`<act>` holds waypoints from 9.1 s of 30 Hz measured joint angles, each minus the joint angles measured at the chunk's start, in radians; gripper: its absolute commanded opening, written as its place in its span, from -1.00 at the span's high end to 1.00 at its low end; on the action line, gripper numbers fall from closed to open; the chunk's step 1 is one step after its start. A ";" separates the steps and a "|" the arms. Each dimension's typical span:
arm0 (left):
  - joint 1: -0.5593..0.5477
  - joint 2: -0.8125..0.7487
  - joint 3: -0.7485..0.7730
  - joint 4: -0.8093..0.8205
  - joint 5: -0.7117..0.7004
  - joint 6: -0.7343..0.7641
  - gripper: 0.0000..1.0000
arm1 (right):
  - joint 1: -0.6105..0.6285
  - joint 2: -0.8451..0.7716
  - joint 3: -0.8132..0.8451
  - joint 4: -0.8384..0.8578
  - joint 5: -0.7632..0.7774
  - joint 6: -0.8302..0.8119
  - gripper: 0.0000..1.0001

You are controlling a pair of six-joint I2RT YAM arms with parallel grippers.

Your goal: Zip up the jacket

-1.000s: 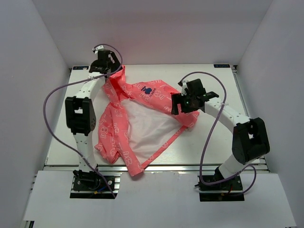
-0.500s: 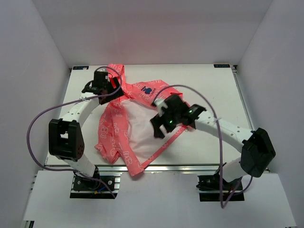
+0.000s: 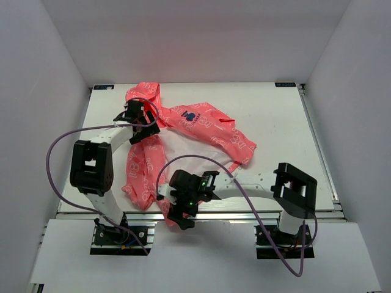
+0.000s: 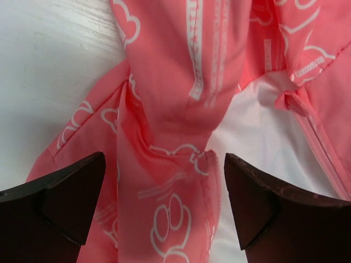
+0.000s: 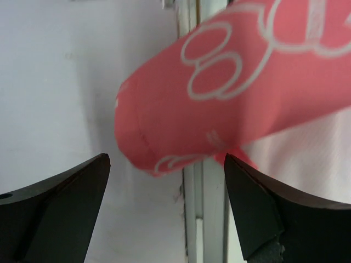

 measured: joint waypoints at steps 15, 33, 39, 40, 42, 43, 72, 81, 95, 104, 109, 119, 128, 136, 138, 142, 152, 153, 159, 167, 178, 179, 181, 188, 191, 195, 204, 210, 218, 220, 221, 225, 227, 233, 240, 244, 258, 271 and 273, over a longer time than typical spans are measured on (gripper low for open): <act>0.021 0.193 0.148 0.043 -0.035 -0.011 -0.47 | 0.008 -0.124 0.070 -0.043 0.596 0.128 1.00; 0.055 0.533 0.634 -0.039 -0.060 -0.058 -0.52 | -0.169 -0.143 -0.108 -0.423 1.012 0.428 -0.50; 0.059 0.554 0.701 -0.071 0.001 -0.042 -0.96 | -0.202 -0.138 -0.074 -0.332 0.854 0.364 -0.79; 0.059 0.548 0.710 -0.080 0.015 -0.035 -0.96 | -0.226 -0.148 -0.043 -0.320 0.832 0.351 -0.79; 0.059 0.526 0.710 -0.104 0.027 -0.028 -0.96 | -0.304 -0.185 0.024 -0.283 0.760 0.320 -0.79; 0.059 0.502 0.695 -0.107 0.032 -0.028 -0.96 | -0.354 -0.214 0.055 -0.259 0.721 0.304 -0.79; -0.139 0.155 0.101 -0.079 0.135 -0.135 -0.96 | -0.949 0.233 0.236 -0.039 0.266 0.307 -0.53; -0.102 0.623 0.796 -0.048 0.195 0.109 -0.96 | -0.936 -0.049 -0.126 0.042 0.245 0.371 -0.62; -0.102 0.098 0.360 -0.184 -0.010 0.060 -0.96 | -0.700 -0.212 0.073 -0.228 0.569 0.337 -0.68; -0.109 -0.241 0.008 -0.153 0.129 -0.002 -0.96 | -0.538 -0.169 -0.051 -0.281 0.599 0.385 -0.24; -0.120 -0.256 -0.122 -0.164 0.198 -0.018 -0.96 | -0.537 -0.080 -0.081 -0.272 0.597 0.387 0.67; -0.121 -0.332 -0.127 -0.166 0.287 -0.008 -0.96 | -0.543 -0.118 0.019 -0.257 0.416 0.355 1.00; -0.123 -0.337 -0.128 -0.138 0.357 -0.001 -0.96 | -0.608 -0.255 -0.185 0.021 0.056 0.408 0.86; -0.125 -0.336 -0.142 -0.137 0.360 -0.001 -0.96 | -0.627 -0.183 -0.315 0.087 0.036 0.412 0.13; -0.125 -0.336 -0.145 -0.135 0.360 -0.001 -0.96 | -0.625 -0.192 -0.314 0.094 0.037 0.401 0.08; -0.127 -0.336 -0.154 -0.138 0.360 0.000 -0.96 | -0.610 -0.203 -0.301 0.072 0.063 0.374 -0.08; -0.138 -0.336 -0.154 -0.145 0.360 0.000 -0.96 | -0.481 -0.231 -0.220 -0.038 0.227 0.423 -0.17; -0.138 -0.336 -0.154 -0.145 0.360 0.001 -0.96 | -0.469 -0.233 -0.220 -0.040 0.250 0.440 -0.17; -0.139 -0.336 -0.154 -0.153 0.358 0.002 -0.96 | -0.392 -0.207 -0.216 -0.055 0.364 0.515 -0.25; -0.141 -0.356 -0.159 -0.175 0.343 0.009 -0.96 | -0.335 -0.138 -0.209 -0.068 0.453 0.603 0.16; -0.191 -0.380 -0.152 -0.247 0.384 0.048 -0.96 | -0.334 -0.154 -0.248 -0.009 0.451 0.628 1.00; -0.211 -0.380 -0.147 -0.253 0.386 0.049 -0.96 | -0.335 -0.164 -0.251 -0.004 0.451 0.628 1.00; -0.268 -0.378 -0.124 -0.265 0.390 0.049 -0.96 | -0.336 -0.185 -0.257 -0.001 0.451 0.632 1.00; -0.459 -0.248 0.030 -0.303 0.368 0.037 -0.96 | -0.415 -0.338 -0.324 0.008 0.451 0.688 1.00; -0.493 -0.188 0.041 -0.319 0.353 0.014 -0.96 | -0.455 -0.435 -0.372 0.014 0.447 0.710 1.00; -0.544 -0.115 0.048 -0.335 0.319 -0.024 -0.96 | -0.479 -0.510 -0.404 0.026 0.431 0.728 1.00; -0.629 0.047 0.080 -0.340 0.262 -0.082 -0.77 | -0.541 -0.558 -0.457 0.051 0.386 0.730 1.00; -0.636 0.095 0.096 -0.339 0.232 -0.115 -0.55 | -0.554 -0.591 -0.489 0.071 0.372 0.737 1.00; -0.648 0.135 0.107 -0.335 0.190 -0.168 0.17 | -0.558 -0.592 -0.507 0.084 0.362 0.740 1.00; -0.649 0.135 0.114 -0.335 0.183 -0.175 0.45 | -0.559 -0.592 -0.509 0.089 0.359 0.740 1.00; -0.649 0.135 0.119 -0.335 0.182 -0.175 0.69 | -0.560 -0.591 -0.509 0.093 0.354 0.739 1.00; -0.649 0.135 0.129 -0.332 0.187 -0.165 1.00 | -0.565 -0.586 -0.516 0.129 0.316 0.726 1.00; -0.649 0.134 0.129 -0.332 0.190 -0.155 1.00 | -0.571 -0.583 -0.526 0.156 0.286 0.717 1.00; -0.641 0.059 0.104 -0.299 0.229 -0.102 1.00 | -0.643 -0.568 -0.534 0.270 0.138 0.676 1.00; -0.576 -0.216 -0.087 -0.108 0.384 -0.036 1.00 | -0.723 -0.551 -0.542 0.430 -0.082 0.599 1.00; -0.516 -0.323 -0.200 0.038 0.506 -0.022 1.00 | -0.747 -0.548 -0.542 0.497 -0.189 0.582 1.00; -0.467 -0.595 -0.481 0.546 0.646 -0.140 1.00 | -0.767 -0.512 -0.605 0.978 -0.475 0.740 1.00; -0.465 -0.753 -0.570 0.752 0.598 -0.177 1.00 | -0.768 -0.510 -0.605 1.313 -0.506 0.925 1.00; -0.464 -0.756 -0.579 0.768 0.593 -0.182 1.00 | -0.769 -0.510 -0.605 1.345 -0.518 0.946 1.00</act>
